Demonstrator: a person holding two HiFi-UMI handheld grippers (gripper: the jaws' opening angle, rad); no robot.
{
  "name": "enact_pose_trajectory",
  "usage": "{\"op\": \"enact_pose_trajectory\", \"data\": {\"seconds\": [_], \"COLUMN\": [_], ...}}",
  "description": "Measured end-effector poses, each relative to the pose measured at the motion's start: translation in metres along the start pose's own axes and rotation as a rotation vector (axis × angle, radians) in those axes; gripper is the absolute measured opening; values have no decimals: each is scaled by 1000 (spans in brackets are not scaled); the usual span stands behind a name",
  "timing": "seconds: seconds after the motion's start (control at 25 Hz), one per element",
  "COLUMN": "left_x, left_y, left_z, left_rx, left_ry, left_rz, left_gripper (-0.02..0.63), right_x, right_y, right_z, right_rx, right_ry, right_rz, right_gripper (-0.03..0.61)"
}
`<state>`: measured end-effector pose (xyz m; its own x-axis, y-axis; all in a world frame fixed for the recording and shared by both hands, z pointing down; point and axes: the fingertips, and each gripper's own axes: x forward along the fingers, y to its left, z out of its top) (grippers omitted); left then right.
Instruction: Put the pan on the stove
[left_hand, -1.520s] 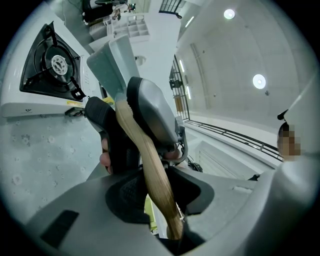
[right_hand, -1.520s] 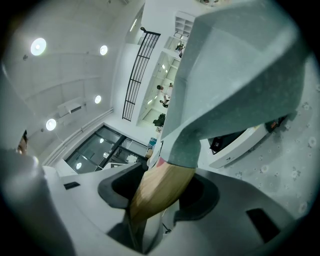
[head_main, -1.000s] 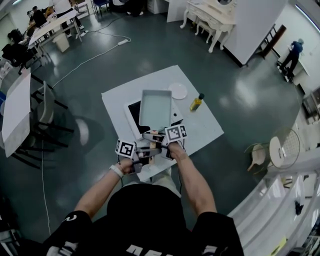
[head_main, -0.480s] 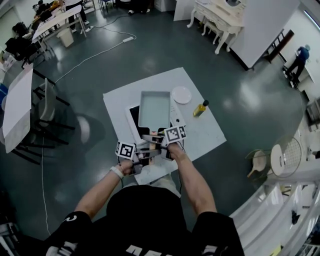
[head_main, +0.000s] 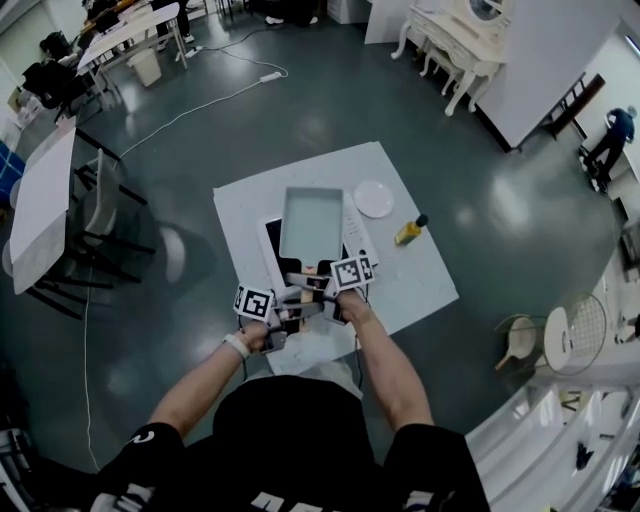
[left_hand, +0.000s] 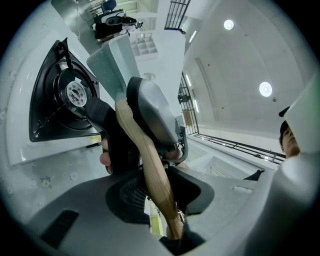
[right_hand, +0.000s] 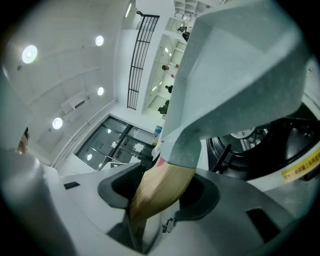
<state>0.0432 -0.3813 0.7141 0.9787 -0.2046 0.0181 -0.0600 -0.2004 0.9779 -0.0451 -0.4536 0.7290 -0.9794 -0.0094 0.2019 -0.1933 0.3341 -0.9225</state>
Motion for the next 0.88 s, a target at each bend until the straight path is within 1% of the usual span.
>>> {"op": "enact_pose_trajectory", "data": {"seconds": [0.16, 0.2, 0.28, 0.36, 0.4, 0.48, 0.52, 0.76, 0.88], "left_x": [1, 1, 0, 0, 0, -2, -2, 0, 1], "left_y": [7, 9, 16, 23, 27, 34, 37, 56, 64], "left_z": [8, 9, 9, 7, 7, 9, 9, 4, 2], "left_rx": [63, 64, 48, 2, 16, 70, 77, 81, 80], "left_ry": [-11, -15, -21, -27, -26, -20, -19, -13, -13], "left_rz": [-8, -12, 8, 22, 28, 38, 41, 59, 64], "left_gripper": [107, 107, 107, 107, 107, 107, 107, 107, 107], "right_x": [6, 8, 11, 12, 14, 17, 18, 20, 21], "right_y": [-8, -10, -14, -21, -24, -32, -35, -52, -65], "right_z": [3, 3, 2, 1, -1, -4, -6, -12, -20], "right_rx": [-13, -12, -5, 2, 5, 15, 18, 34, 83], "right_ry": [9, 11, 17, 22, 24, 28, 27, 12, 22], "right_rz": [29, 39, 57, 58, 62, 65, 67, 88, 74], "right_gripper": [195, 194, 195, 195, 195, 195, 195, 195, 196]}}
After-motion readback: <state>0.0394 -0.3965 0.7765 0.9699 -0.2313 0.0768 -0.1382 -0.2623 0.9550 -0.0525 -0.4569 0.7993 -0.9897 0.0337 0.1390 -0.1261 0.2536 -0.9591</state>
